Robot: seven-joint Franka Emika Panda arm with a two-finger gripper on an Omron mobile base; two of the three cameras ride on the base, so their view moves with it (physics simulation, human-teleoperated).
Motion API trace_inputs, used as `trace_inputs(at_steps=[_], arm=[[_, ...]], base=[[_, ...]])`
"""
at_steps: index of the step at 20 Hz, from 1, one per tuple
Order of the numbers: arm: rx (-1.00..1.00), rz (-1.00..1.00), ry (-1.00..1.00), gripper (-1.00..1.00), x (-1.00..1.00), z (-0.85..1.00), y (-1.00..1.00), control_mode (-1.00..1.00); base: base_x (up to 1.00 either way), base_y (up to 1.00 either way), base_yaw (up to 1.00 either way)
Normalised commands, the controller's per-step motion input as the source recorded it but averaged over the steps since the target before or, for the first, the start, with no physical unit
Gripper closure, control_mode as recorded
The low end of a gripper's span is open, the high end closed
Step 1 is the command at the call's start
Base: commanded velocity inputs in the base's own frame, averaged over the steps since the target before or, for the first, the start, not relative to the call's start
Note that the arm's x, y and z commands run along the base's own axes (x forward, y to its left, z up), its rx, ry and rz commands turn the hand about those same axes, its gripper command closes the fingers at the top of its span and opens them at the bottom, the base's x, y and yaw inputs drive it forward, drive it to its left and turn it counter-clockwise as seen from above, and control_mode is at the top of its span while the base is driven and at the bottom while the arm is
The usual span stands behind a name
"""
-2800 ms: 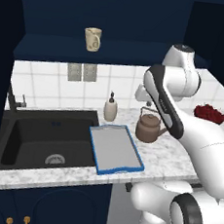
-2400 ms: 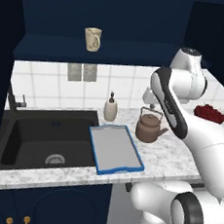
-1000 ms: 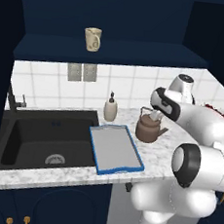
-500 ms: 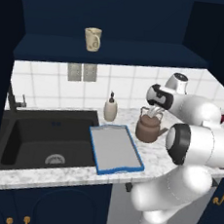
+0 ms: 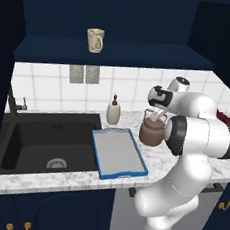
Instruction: Pick the kettle from the counter and place it on the tray. Then pick the mug from the cabinet and place it on the tray. Then close the cabinet doors.
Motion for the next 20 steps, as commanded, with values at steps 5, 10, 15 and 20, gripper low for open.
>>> trace_inputs(at_steps=[5,10,15,20], arm=[[0.0,0.02,0.02,1.0,0.08,-0.05,0.0,-1.0],[0.0,0.06,-0.08,1.0,-0.23,0.0,0.02,-1.0],[0.01,0.14,-0.32,1.0,-0.36,0.0,0.48,-1.0],[0.0,0.13,-0.25,1.0,-0.3,0.11,0.63,-1.0]], base=[[0.0,0.0,0.0],[0.0,0.0,0.0],[0.0,0.0,0.0],[0.0,0.0,0.0]])
